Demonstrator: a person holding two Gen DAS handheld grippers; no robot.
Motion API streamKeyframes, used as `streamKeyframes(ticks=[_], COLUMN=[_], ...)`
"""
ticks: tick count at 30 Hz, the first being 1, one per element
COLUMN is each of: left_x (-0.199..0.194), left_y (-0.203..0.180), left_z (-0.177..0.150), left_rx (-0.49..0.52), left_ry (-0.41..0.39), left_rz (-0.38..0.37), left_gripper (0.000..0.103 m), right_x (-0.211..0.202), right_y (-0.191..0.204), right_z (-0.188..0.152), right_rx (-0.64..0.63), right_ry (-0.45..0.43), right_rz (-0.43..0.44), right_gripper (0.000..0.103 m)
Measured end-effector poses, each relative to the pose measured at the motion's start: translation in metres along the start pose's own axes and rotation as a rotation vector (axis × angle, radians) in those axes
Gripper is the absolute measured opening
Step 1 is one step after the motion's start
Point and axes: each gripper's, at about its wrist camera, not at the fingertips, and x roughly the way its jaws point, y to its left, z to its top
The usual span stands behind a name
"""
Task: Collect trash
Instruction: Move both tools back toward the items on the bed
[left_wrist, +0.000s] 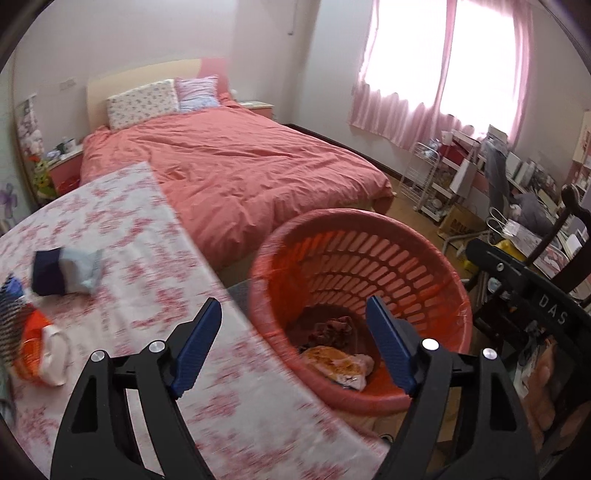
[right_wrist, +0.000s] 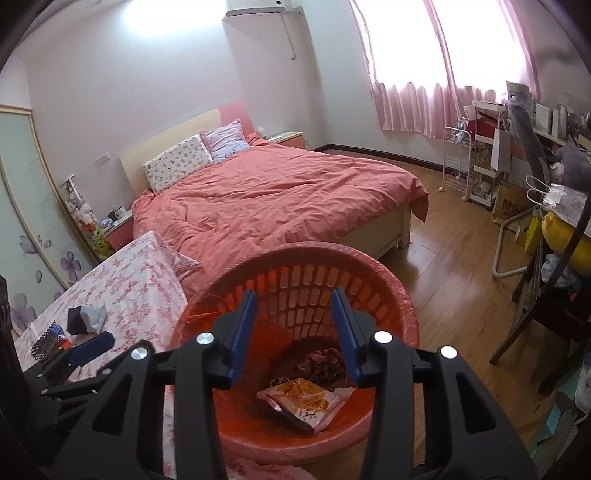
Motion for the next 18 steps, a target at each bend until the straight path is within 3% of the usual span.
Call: streamKeyframes(ticks=[11,18], left_x=[-0.056,-0.096], left_y=[0.089,0.17], left_z=[-0.033,-0.064], left_rx=[-0.125,-0.242], left_ry=[-0.032,-0.036], left_rz=[0.184,0.351], left_gripper=[0.079,0.079], right_x=[-0.017,-0.02], right_y=[0.077,0.138], right_z=[-0.019,-0.043], right_rx=[-0.103,-0.195], right_ry=[0.021,0.058], right_rz=[0.086,0.161], right_gripper=[0.046,0.051])
